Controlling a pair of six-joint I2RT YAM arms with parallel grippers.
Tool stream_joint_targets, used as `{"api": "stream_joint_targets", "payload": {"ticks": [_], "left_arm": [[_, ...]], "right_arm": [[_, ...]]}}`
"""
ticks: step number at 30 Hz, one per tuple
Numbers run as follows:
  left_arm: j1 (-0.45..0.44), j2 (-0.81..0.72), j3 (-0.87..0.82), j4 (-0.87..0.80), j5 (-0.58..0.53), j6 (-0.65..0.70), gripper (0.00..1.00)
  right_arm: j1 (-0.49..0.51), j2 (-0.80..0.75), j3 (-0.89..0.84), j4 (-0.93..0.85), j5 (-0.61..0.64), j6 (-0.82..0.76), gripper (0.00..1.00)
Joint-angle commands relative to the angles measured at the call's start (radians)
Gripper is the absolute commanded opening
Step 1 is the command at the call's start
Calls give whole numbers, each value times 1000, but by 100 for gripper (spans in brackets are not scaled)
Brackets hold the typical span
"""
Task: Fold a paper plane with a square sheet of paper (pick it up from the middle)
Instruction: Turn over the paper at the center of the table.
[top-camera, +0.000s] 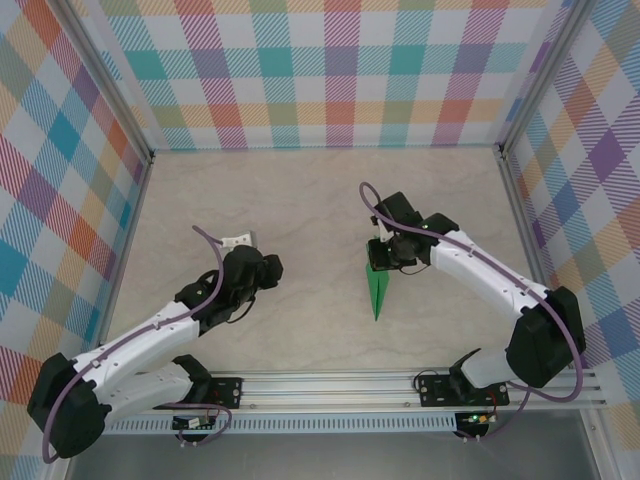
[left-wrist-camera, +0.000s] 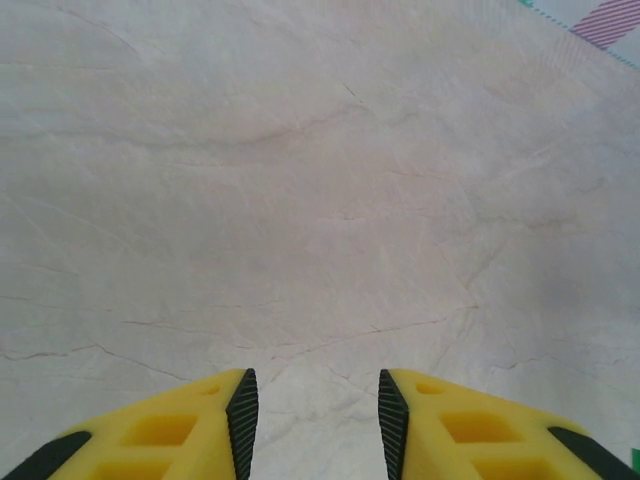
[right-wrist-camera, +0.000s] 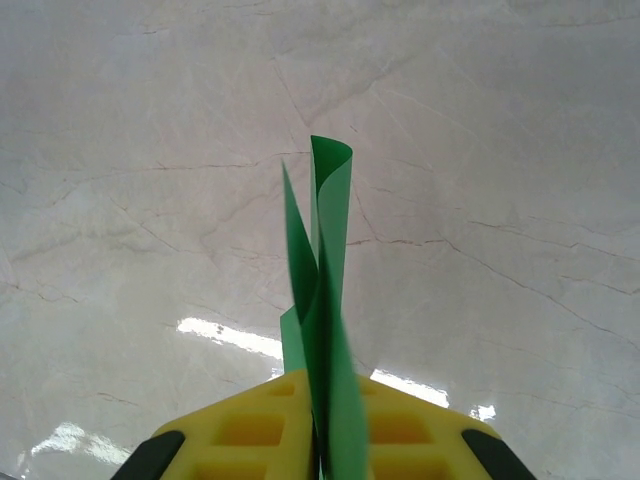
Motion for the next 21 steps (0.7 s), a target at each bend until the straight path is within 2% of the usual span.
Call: {"api": "stream_joint_targets", "payload": {"ticks": [1,6,14,21], "left_arm": [[8,-31,-12,-33,-59,34,41],[9,-63,-16,-52,-112,55,45],[11,-119,-58,-52,-154,66,66],[13,-133,-67,-52,-147,54,74]], "right_arm": [[43,0,55,-77,91,-28,11],[110,27,124,-161,228,-38,10],[191,102,224,-254,384,-37,9],[188,264,321,-385,507,70,9]]}}
